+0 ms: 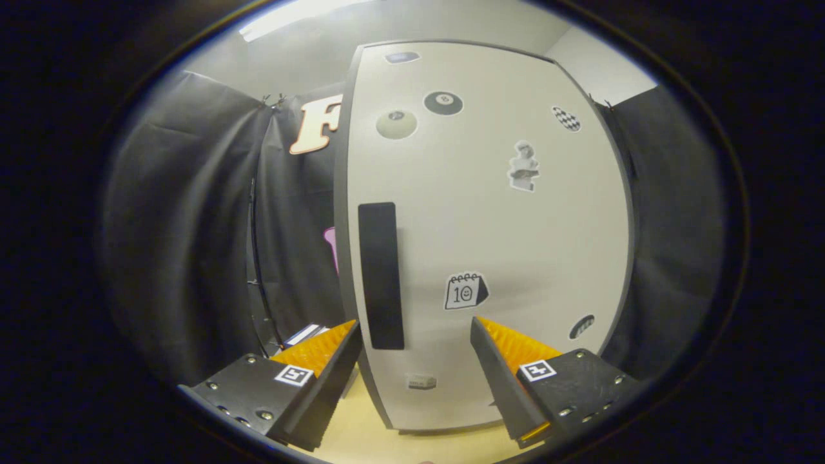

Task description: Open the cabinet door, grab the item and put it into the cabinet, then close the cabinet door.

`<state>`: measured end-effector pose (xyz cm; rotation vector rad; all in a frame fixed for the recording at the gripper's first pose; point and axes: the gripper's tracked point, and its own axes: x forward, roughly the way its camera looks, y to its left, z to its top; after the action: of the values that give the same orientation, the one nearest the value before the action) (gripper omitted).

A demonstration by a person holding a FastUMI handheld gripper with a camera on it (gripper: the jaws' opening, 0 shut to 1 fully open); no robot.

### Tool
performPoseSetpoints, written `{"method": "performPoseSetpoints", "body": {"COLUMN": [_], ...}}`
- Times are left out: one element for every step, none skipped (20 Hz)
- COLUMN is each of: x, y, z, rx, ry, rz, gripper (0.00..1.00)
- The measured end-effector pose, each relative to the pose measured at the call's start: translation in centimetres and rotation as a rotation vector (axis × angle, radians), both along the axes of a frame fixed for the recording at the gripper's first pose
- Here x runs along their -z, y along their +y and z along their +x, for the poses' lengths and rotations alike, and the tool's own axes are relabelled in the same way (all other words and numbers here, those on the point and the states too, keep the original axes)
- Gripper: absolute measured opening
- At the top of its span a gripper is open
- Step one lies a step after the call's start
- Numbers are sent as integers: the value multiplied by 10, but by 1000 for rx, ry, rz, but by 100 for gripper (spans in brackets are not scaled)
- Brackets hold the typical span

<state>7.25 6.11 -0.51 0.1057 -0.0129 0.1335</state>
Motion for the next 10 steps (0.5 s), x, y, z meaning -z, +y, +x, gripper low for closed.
{"method": "performPoseSetpoints", "body": {"x": [-1, -4, -8, -12, -14, -16, -17, -18, -17, -16], "y": [-6, -13, -20, -28, -36, -44, -53, -62, -71, -77], "z": [-15, -31, -46, -62, -78, -94, -110, -125, -141, -153], "rx": [8, 17, 30, 41, 53, 67, 83, 99, 117, 126], "ry": [5, 0, -7, -14, -18, -15, -12, -10, -9, -7], "rz": [3, 2, -2, -6, -9, -13, -14, -18, -20, -24], "gripper": [100, 100, 100, 100, 100, 100, 100, 100, 100, 100]}}
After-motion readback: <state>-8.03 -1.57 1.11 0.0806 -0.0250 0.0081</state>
